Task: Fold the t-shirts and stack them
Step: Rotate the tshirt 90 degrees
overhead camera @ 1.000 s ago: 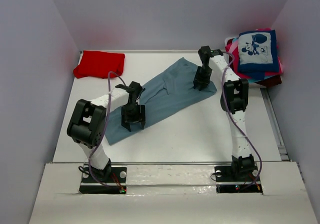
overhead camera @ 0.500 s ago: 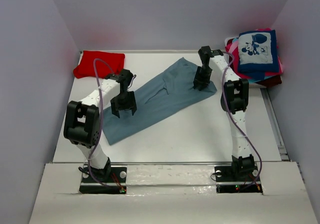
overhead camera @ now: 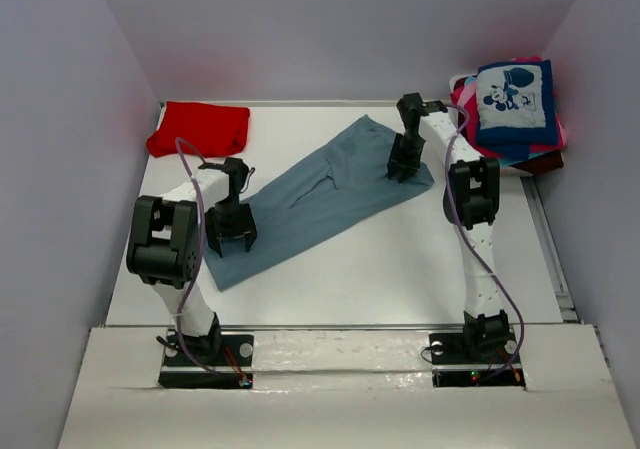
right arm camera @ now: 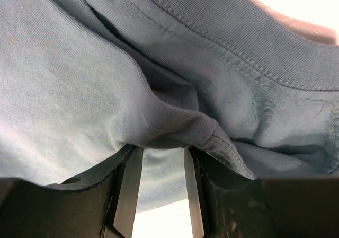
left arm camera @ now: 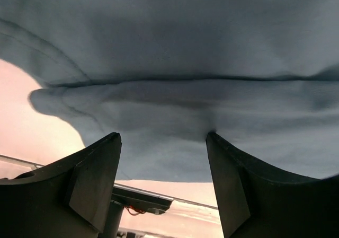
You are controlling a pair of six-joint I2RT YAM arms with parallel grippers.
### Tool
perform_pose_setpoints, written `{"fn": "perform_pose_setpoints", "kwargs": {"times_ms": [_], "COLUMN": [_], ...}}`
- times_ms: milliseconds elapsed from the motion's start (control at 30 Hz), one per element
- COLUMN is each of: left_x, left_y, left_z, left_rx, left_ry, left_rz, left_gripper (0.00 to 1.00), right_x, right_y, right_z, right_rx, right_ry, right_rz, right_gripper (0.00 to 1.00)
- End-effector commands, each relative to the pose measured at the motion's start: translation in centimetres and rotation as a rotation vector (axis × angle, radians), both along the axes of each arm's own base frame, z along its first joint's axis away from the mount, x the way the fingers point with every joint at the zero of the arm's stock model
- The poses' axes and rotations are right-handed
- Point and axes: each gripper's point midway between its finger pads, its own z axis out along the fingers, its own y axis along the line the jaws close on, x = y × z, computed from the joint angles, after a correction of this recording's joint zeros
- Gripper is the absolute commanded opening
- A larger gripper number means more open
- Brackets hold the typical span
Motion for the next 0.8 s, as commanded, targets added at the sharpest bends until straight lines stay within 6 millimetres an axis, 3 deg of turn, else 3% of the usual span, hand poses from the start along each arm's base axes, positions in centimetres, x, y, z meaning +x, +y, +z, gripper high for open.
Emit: {"fn": "perform_pose_setpoints", "kwargs": {"times_ms": [0, 233, 500, 767], "left_x": [-2.5, -4.0, -6.4, -7.6], "left_y": [-0.4, -0.9, -5.2, -9.6], "left_z": [-2.3, -4.0, -4.0, -2.7], "left_rx": [-0.031, -0.061, -0.168, -0.227], "left_ry": [0.097, 0.157, 0.214, 0.238], "left_rz": [0.011, 0.013, -0.087, -0.241], "left_gripper": [0.77, 0.75, 0.73, 0.71], "right_x": [0.6, 0.9, 2.5, 3.8], "right_y": [-0.5, -0.3, -0.2, 0.5], "right_z": [1.8, 2.1, 2.2, 0.6], "right_rx": [-0.006, 0.005, 0.024, 0.054], "right_ry": [-0.056, -0.075, -0.1, -0.114], "right_rz": [0.005, 0.01, 0.021, 0.039], "right_gripper": [0.43, 0.43, 0.43, 0.47]}}
